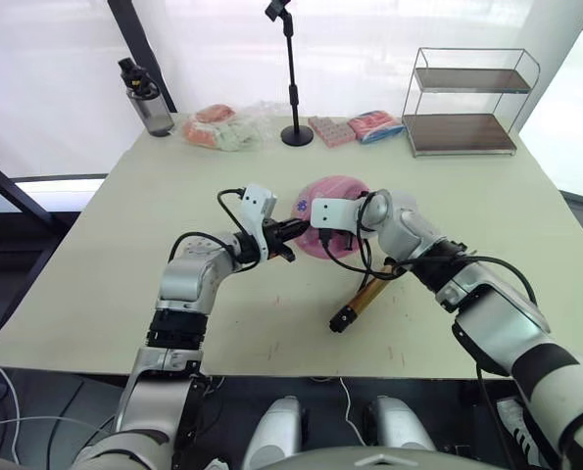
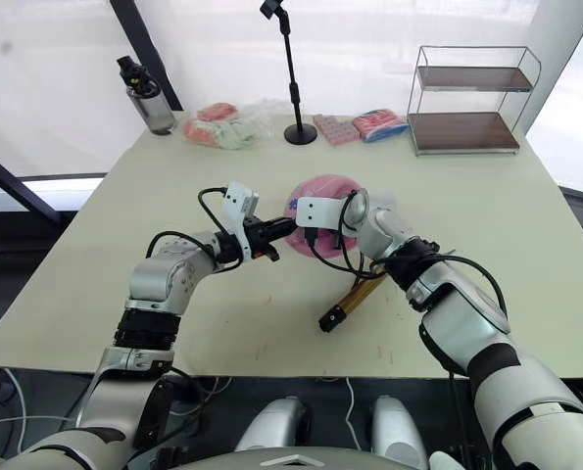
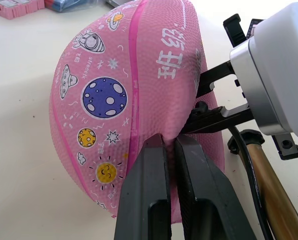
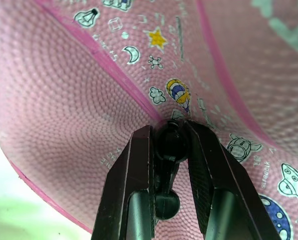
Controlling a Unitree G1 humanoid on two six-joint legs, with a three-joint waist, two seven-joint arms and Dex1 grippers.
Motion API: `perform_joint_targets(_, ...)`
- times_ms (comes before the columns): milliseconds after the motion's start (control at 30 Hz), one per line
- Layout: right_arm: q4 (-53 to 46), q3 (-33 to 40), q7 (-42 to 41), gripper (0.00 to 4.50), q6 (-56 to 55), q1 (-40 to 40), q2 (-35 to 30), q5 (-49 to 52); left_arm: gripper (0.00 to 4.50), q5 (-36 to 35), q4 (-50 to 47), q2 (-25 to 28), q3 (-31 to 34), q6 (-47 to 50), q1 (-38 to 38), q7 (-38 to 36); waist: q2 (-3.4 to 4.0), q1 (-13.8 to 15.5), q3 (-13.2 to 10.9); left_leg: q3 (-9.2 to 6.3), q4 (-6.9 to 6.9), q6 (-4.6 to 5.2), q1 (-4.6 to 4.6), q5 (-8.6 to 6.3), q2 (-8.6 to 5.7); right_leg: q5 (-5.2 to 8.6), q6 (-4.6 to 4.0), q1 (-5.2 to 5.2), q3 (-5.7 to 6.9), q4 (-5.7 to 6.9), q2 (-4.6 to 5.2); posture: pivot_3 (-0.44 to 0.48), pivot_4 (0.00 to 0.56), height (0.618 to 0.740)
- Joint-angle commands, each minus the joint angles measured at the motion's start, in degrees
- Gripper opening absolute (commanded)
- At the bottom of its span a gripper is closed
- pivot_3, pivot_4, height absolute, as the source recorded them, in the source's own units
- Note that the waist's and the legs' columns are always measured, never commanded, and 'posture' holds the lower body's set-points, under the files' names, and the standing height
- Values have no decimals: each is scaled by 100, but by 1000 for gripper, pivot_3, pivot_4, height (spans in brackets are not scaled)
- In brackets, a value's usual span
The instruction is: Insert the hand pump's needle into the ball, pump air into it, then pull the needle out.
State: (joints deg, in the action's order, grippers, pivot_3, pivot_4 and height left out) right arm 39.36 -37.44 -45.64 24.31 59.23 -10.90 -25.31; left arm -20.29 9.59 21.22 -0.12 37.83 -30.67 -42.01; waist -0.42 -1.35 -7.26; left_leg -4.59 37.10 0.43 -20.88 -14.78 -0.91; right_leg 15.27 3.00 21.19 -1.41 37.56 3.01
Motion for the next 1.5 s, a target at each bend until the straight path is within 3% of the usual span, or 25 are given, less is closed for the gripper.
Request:
perform_joint_targets(33, 1565, -73, 321, 366, 302, -608, -348, -291, 0, -86, -86, 87, -135, 208, 169, -217, 0, -37, 0, -2, -4, -17, 14, -10, 0, 2, -1, -9, -2, -2, 0, 0, 150, 740)
perform_joint_targets(333, 1681, 80, 463, 366, -98, -559, -191, -192, 0, -109, -124, 86, -141, 233, 189, -178, 4, -94, 1, -20, -4, -24, 32, -13, -2, 3, -1, -25, -2, -1, 0, 0, 150, 740)
perform_joint_targets(767, -1083, 691, -602, 366, 823, -426, -570, 153, 0, -83, -108, 112, -173, 189, 210, -199, 53, 24, -60, -61, -69, -16, -6, 13, -42, -18, 4, 2, 16, -58, 11, 0, 150, 740)
perform_joint_targets(900, -1795, 692, -789, 366, 1134, -601, -794, 164, 0, -74, -106, 122, -168, 184, 214, -215, 55, 85, -62, -83, -80, -44, -100, 31, -51, -25, -9, 83, 33, -74, 18, 0, 150, 740)
perform_joint_targets(1500, -3233, 1059, -293, 366, 1229, -1468, -991, 451, 0, -7, -50, 167, -203, 94, 198, -180, 47, 113, -113, -121, -81, -45, -131, 32, -88, -13, 6, 87, 78, -88, 57, 0, 150, 740)
